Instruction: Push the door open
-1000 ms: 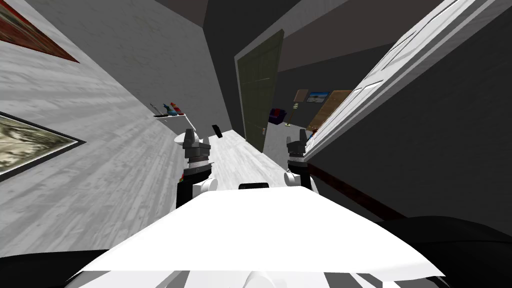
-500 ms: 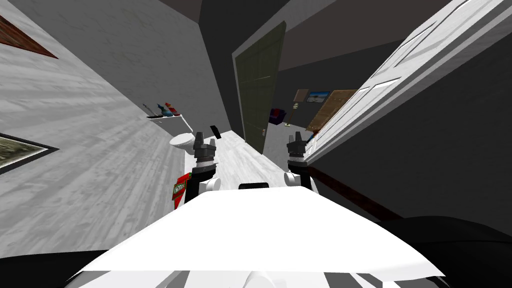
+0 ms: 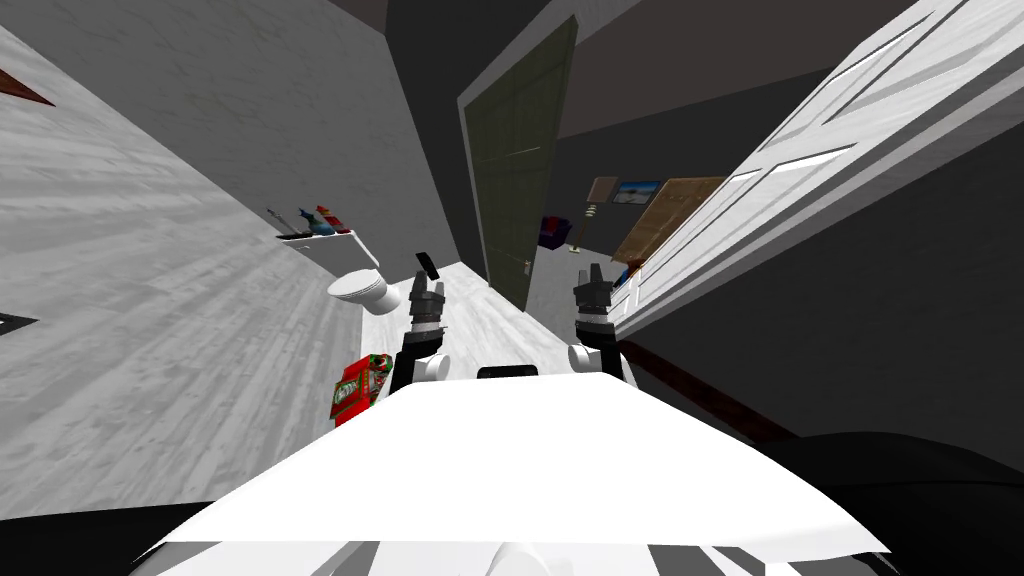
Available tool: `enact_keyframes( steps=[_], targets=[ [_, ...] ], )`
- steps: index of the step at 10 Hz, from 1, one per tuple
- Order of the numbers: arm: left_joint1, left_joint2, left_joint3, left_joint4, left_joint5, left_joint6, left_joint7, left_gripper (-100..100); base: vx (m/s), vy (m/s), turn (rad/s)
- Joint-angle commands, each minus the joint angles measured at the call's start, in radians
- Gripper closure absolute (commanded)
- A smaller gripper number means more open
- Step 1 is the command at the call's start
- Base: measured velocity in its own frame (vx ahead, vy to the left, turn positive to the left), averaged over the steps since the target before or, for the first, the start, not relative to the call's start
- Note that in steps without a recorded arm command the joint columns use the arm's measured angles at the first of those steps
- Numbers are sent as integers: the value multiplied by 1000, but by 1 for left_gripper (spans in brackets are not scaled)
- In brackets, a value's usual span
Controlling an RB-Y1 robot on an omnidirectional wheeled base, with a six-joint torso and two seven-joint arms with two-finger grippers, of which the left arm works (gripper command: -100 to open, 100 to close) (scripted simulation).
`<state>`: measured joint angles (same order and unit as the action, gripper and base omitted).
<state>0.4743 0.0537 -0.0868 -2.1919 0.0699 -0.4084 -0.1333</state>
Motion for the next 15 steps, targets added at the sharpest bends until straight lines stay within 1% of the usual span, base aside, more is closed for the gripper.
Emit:
enact_keyframes(
  steps=[1,2,3,7,8,15],
  targets=[
    [-10,4,-12,30,-3,-7,2,-100,77,8,-23],
    [-16,6,-19,46,-5,-11,4,-100,86,10,-17],
    [-27,11,-33,83,-8,-20,7,-100,143,-2,-36],
    [-53,21,-65,160,-16,-39,14,-100,114,4,-22],
    [-66,25,-82,201,-20,-49,18,-100,130,31,-40],
    [-116,35,-144,354,-34,-87,32,-100,107,4,-25]
  ],
)
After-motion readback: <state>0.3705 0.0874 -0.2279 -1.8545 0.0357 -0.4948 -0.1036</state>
